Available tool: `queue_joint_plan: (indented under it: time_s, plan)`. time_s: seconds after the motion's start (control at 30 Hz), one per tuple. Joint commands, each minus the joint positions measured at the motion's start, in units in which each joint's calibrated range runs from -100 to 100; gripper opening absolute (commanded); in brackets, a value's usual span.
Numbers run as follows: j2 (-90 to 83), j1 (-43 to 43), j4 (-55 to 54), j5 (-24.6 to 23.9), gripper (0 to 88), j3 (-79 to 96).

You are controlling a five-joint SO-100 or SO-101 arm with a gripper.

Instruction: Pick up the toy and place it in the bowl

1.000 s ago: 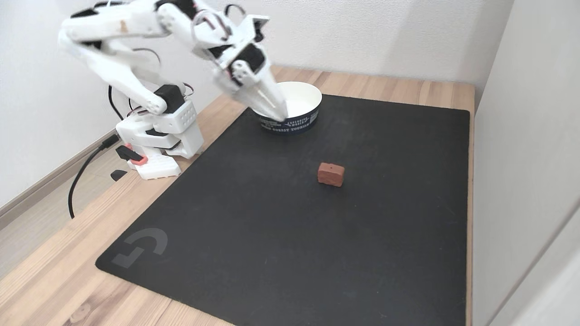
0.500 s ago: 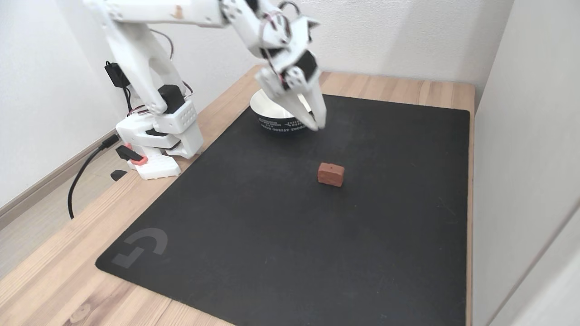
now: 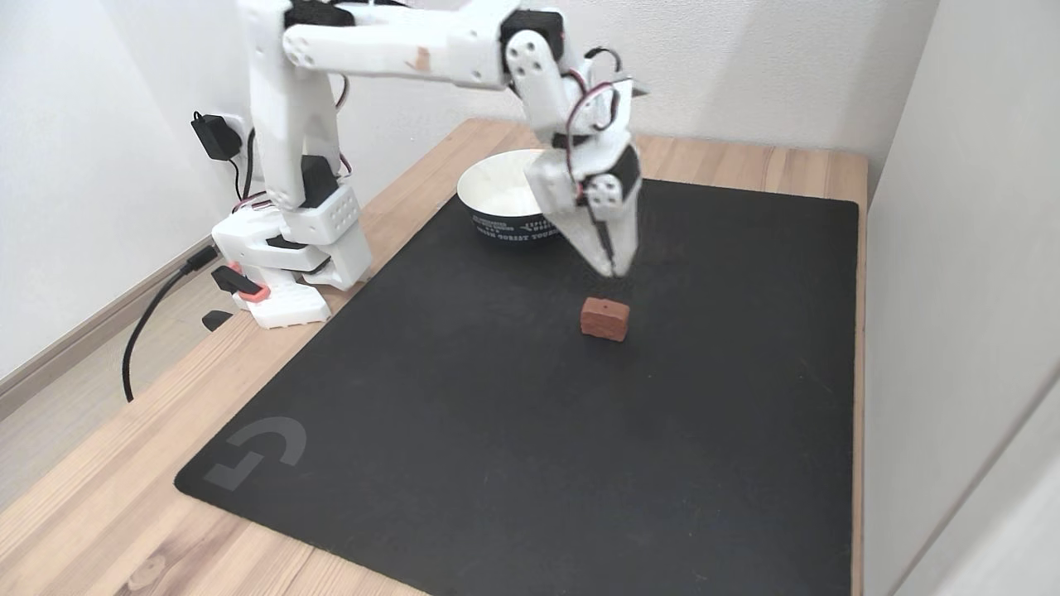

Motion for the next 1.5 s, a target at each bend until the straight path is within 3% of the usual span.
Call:
queue_joint_plan:
  time_s: [0.0,1.23,1.47]
  plan:
    - [3.1,0.6,4.1,0.2,2.6,-8.4]
    - [5.6,2.2,9.8,-0.6,3.4,-13.0]
    - [5.6,2.4,11.3,-13.3,3.4,-13.1]
